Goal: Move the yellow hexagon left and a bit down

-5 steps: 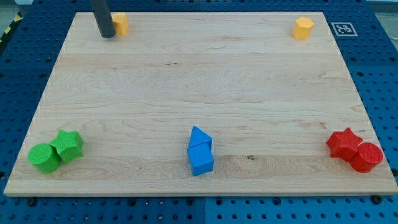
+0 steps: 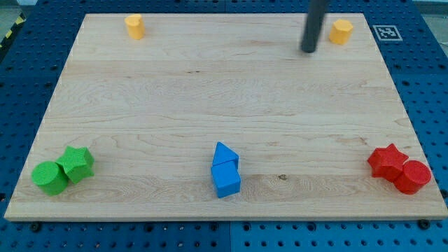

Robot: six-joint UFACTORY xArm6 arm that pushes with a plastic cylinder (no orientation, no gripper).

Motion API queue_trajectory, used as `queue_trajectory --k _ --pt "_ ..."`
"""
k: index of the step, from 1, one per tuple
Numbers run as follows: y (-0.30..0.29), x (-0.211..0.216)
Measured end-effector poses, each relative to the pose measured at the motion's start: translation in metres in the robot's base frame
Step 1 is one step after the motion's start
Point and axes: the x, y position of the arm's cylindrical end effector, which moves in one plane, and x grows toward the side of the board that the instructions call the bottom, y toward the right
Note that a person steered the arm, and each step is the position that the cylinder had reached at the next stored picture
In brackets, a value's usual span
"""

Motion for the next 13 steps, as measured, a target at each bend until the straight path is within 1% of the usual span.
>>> queue_trajectory --k 1,2,3,4,5,9,11,13 --pt "0.071 -0.001" --pt "0.100 -0.034" --pt "0.106 -0.043" --pt "0.106 -0.043" --pt "0.088 -0.043" --pt "-0.020 -0.043" --pt "-0.102 -0.043" --pt "-0.172 -0.039"
